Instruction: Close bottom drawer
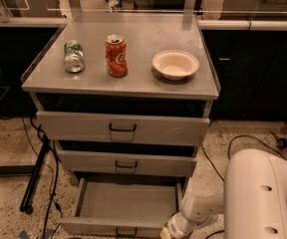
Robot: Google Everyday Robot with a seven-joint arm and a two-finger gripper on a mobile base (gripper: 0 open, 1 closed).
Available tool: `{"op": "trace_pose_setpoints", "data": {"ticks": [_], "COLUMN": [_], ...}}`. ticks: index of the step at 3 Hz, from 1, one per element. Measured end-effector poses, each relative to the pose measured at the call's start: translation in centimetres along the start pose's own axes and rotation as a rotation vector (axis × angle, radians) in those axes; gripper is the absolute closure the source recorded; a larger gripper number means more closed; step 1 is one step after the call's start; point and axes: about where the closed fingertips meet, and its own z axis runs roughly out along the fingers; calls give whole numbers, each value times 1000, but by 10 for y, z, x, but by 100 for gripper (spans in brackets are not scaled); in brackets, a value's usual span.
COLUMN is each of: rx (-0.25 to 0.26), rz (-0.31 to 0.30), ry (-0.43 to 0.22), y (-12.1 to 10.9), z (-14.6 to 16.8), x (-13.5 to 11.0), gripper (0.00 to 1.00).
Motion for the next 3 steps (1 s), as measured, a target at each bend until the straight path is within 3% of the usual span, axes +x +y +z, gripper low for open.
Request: {"op": "trace_pose_setpoints", "data": {"ticks": [1, 2, 3], "rx": [2, 1, 1], "rz": [12, 13, 13], "ry": [6, 6, 6], "y": [-5, -5, -5], "z": [13, 13, 13], "x": [-2, -2, -2], "gripper": [100, 81, 57]}}
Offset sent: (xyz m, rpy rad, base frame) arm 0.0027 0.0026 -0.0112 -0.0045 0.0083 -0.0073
